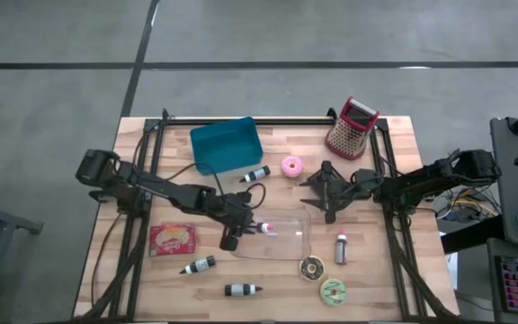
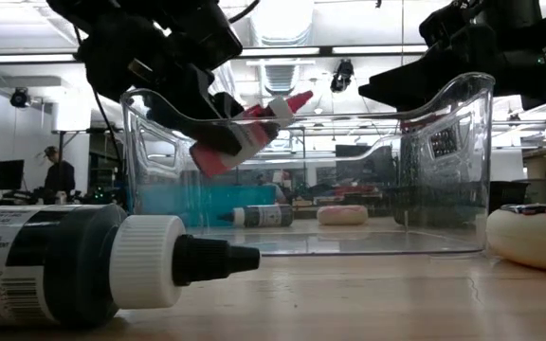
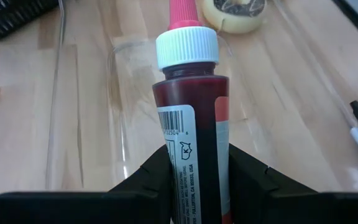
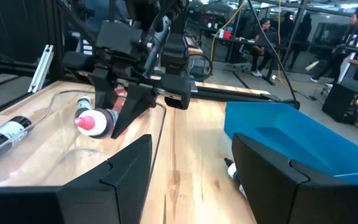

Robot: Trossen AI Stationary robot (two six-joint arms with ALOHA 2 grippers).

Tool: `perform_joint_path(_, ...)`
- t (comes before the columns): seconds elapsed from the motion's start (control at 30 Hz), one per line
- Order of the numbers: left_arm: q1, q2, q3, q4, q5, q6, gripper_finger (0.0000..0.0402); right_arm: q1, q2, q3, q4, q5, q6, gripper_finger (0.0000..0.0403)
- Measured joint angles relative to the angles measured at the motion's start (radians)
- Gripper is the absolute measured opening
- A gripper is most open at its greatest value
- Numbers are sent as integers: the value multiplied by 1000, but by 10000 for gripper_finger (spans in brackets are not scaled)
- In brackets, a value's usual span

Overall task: Pick & Place Food Item
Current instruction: Put the left pink food coloring bottle into the transparent bin

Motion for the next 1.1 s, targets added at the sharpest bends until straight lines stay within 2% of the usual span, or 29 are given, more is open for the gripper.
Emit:
perform_joint_path(0.5, 0, 53, 75, -95, 6, 28, 113, 0, -13, 1, -18, 0, 0, 219)
perform_joint_path(0.67, 0, 51, 123, -182, 6, 60, 113, 0, -13, 5, -22, 0, 0, 219)
perform_joint_path(0.9, 0, 49, 236, -316, -17, 129, 113, 0, -13, 43, -100, 0, -4, 219)
perform_joint_path(1.1, 2, 49, 254, -306, -18, 147, 113, 0, -13, 72, -164, 0, -3, 219)
